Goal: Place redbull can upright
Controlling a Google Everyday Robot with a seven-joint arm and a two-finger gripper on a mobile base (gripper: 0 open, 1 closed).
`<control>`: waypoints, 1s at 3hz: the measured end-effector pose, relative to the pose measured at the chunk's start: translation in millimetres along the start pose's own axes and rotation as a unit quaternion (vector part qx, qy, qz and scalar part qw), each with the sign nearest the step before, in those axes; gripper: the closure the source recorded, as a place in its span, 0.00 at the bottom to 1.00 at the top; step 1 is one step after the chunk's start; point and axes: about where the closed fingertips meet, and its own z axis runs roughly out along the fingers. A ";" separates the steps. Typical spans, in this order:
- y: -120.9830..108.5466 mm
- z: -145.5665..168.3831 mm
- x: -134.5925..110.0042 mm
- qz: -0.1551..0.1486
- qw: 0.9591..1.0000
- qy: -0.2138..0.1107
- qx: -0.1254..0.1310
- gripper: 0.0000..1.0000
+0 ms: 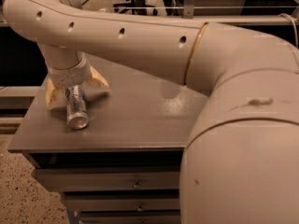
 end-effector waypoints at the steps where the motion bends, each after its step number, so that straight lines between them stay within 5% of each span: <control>1: -1.7 1.5 0.7 0.006 1.000 -0.004 0.002 0.39; 3: -24.2 -27.1 -19.2 0.000 0.999 -0.047 0.010 0.87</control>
Offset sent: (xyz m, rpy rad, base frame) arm 0.0085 -0.0093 0.0101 0.0093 -0.0511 -0.0285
